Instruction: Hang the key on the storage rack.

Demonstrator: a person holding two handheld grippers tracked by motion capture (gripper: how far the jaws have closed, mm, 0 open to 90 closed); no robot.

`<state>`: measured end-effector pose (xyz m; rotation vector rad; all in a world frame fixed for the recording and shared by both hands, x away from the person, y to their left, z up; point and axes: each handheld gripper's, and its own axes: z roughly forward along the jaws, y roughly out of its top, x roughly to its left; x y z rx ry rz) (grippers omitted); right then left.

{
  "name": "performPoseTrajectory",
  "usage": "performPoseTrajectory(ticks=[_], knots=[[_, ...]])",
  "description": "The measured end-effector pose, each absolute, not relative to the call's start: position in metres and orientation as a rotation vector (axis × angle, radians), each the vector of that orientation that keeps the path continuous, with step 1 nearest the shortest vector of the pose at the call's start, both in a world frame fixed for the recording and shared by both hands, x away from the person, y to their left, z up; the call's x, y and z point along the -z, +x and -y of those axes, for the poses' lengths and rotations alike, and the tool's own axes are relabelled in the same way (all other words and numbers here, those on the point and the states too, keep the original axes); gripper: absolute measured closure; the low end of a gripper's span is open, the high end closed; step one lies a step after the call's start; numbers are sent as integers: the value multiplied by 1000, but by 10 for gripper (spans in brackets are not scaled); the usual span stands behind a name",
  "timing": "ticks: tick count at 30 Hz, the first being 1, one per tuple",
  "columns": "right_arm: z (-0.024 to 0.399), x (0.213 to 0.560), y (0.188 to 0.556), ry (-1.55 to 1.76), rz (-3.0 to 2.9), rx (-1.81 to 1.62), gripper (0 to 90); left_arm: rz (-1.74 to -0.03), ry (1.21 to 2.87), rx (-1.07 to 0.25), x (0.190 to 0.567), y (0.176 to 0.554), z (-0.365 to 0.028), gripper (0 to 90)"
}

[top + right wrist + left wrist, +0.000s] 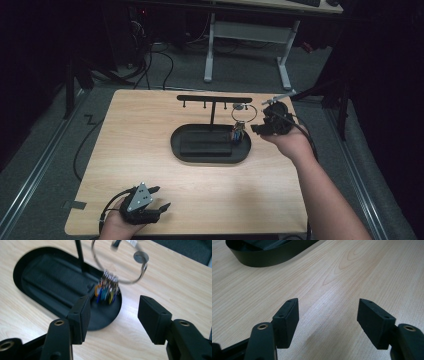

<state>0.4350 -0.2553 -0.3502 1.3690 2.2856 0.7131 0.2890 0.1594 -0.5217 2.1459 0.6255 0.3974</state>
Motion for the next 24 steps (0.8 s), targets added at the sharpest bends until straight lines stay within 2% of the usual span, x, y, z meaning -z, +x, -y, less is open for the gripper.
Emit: performPoseTrajectory(ticks=[10,24], knots=[[263,414,371,1350,-2187,-810,362,-644,2139,-399,523,291,-160,344],[265,501,299,1338,-2064,-935,354,-660,2134,-397,525,293,-161,342]])
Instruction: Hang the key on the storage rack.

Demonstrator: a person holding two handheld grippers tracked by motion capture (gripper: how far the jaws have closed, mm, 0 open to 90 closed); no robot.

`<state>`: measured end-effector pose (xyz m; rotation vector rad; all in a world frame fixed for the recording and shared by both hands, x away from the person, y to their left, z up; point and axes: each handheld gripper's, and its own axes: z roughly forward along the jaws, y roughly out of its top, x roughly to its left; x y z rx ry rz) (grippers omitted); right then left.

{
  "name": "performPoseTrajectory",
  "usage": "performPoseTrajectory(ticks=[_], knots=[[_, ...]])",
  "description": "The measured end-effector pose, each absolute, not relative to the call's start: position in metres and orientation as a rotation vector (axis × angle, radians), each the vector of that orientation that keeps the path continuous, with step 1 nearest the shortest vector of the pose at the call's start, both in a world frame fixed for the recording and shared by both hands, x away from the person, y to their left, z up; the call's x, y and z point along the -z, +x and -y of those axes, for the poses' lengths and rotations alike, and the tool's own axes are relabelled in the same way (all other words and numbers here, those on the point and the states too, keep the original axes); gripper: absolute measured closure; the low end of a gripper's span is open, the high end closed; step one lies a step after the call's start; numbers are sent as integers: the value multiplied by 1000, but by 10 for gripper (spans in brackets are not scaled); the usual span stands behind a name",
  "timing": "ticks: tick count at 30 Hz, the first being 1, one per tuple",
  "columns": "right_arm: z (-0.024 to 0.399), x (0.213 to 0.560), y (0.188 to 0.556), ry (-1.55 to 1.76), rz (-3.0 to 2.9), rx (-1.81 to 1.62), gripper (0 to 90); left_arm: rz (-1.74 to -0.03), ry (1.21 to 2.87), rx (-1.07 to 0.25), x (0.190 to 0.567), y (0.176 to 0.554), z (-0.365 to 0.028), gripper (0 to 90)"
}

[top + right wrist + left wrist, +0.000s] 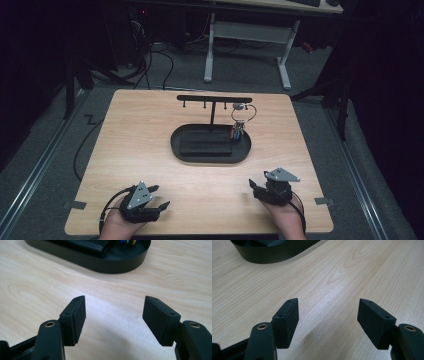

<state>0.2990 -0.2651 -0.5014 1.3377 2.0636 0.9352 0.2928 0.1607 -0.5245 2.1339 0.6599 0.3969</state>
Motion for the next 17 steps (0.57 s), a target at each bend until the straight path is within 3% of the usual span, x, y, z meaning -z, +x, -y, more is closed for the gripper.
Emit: performPoseTrajectory(ticks=[8,17], knots=[[266,522,270,1254,-1992,-1002,343,-665,2124,-369,525,294,-161,338],[268,520,268,1243,-1977,-1019,321,-663,2121,-378,524,292,-160,337]])
